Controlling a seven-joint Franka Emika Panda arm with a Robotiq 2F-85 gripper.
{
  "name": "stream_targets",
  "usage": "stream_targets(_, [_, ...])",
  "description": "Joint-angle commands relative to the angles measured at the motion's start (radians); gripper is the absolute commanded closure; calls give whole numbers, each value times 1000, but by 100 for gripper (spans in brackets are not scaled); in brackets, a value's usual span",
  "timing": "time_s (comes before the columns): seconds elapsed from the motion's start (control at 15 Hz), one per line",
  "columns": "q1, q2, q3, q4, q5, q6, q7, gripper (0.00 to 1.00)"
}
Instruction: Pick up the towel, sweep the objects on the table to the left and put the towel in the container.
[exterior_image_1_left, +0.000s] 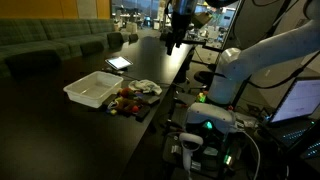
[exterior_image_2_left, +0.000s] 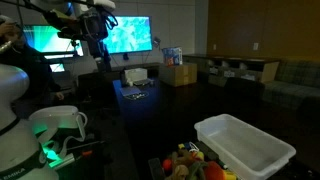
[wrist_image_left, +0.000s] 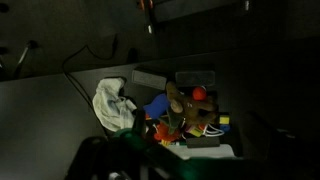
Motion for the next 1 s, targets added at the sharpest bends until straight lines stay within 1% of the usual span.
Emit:
stream_targets(0.0, [8, 2, -7, 2, -6, -2, 6, 0])
stream_targets(0.27, [4, 6, -7, -1, -16, 10, 1, 0])
stream_targets(0.4, [-22, 27, -26, -12, -47, 57, -11, 0])
stream_targets(0.53, [-52, 68, -65, -33, -97, 133, -36, 0])
stream_targets(0.67, [-88, 126, -111, -62, -160, 253, -62, 0])
stream_targets(0.73, [-116, 191, -140, -50, -200, 328, -88, 0])
stream_targets(0.87, [-148, 269, -180, -68, -256, 464, -121, 0])
stream_targets(0.93, [-175, 335, -198, -72, -288, 548, -131, 0])
